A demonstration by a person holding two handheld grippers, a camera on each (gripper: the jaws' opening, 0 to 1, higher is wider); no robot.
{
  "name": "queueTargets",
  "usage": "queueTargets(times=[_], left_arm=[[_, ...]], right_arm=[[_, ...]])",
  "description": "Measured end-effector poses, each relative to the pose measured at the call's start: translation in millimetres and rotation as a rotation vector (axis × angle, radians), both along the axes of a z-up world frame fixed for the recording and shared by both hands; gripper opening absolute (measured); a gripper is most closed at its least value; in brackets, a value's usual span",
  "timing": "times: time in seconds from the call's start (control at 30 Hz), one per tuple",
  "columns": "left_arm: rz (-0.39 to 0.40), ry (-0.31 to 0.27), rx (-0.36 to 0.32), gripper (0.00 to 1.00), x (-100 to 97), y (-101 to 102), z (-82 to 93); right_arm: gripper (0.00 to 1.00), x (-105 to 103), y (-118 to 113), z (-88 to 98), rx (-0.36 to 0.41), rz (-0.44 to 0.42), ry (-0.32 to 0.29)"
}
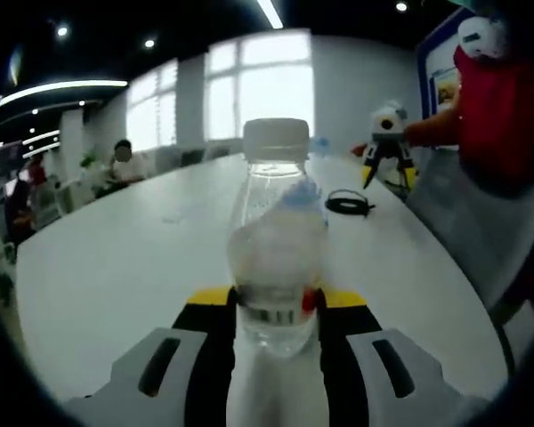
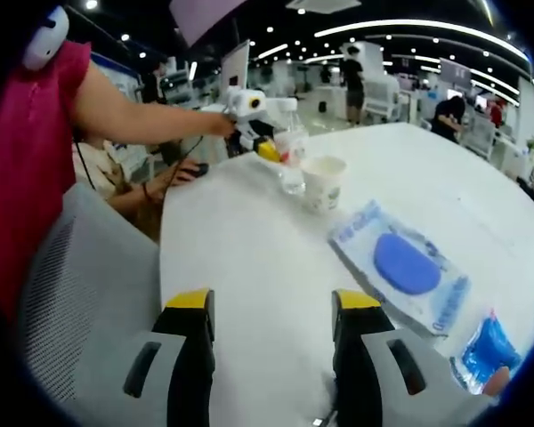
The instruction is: Arrange the tabletop items into an orderly group along one side of the table until the central work area is clear of visible clutter.
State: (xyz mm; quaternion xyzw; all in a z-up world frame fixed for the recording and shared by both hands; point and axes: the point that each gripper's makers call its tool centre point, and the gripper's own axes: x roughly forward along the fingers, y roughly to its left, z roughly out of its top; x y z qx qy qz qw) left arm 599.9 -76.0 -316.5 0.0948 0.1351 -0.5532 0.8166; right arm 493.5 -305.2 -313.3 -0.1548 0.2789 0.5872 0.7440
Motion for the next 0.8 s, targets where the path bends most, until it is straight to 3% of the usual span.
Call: queueTargets(times=[0.63,0.8], left_arm=[[0.055,0.024,0.01,0.41,1.8,4.7,0.9],[0.112,0.045,-0.009,0.49,-0.2,9.8,4.6]], right_arm=[[0.53,-1.9,0.2,4.5,0.013,0.005,-0.01],[0.52,-0.6,2.0,7.0,0.028,0.006,-0.019]])
